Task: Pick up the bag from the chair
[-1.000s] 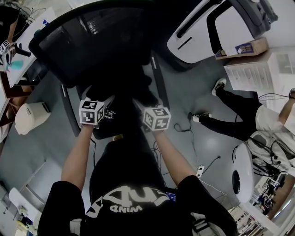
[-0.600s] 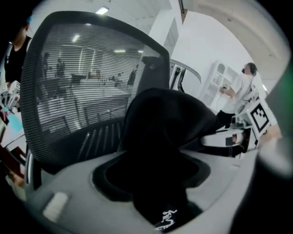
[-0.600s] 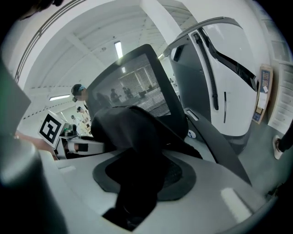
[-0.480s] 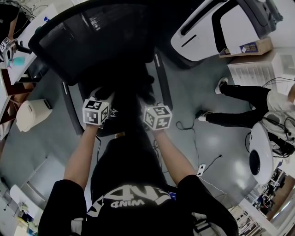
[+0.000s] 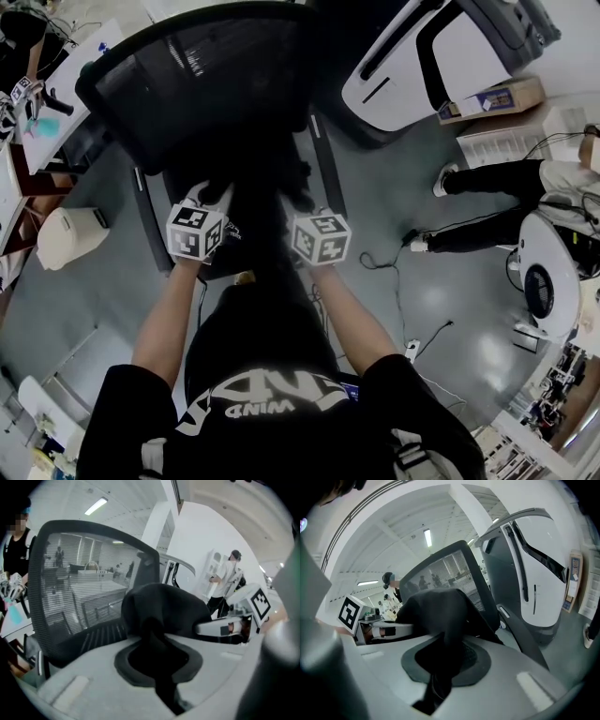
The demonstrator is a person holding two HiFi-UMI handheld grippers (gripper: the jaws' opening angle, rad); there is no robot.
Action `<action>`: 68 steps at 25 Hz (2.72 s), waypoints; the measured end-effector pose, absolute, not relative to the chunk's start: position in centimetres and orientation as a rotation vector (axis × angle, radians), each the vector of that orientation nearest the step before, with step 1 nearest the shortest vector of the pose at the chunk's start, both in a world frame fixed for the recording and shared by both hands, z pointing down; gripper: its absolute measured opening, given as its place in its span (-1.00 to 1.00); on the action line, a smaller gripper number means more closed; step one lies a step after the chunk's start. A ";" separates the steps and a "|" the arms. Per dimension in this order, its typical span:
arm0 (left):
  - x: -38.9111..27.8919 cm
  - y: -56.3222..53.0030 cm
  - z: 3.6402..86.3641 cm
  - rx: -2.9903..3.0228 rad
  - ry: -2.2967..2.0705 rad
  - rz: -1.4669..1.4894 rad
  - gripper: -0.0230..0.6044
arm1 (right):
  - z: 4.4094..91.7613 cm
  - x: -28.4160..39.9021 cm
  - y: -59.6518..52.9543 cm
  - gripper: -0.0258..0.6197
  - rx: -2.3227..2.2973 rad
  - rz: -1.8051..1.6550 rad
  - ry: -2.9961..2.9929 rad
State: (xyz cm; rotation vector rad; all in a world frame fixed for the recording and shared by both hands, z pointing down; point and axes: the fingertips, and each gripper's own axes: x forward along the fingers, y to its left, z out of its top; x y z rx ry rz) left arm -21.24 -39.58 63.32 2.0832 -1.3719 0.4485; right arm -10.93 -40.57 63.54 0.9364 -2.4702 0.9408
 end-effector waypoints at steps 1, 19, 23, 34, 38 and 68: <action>-21.1 -39.5 62.6 2.091 -1.377 0.439 -0.85 | 62.9 -10.8 -40.4 -0.84 0.937 0.933 -2.478; -17.3 -29.9 43.4 2.350 -1.344 0.275 -0.86 | 45.1 -7.1 -30.8 -0.84 1.009 0.885 -2.699; -16.8 -28.0 40.5 2.368 -1.326 0.236 -0.86 | 42.1 -6.6 -28.9 -0.84 1.019 0.845 -2.740; -13.6 -19.4 36.2 2.383 -1.289 0.231 -0.86 | 38.5 -3.8 -21.2 -0.84 0.940 0.871 -2.792; -11.9 -16.3 35.3 2.377 -1.321 0.237 -0.86 | 37.7 -2.2 -18.1 -0.84 0.877 0.843 -2.800; -0.7 0.0 43.7 2.333 -1.279 0.284 -0.86 | 45.7 8.9 -2.3 -0.83 0.748 0.722 -2.686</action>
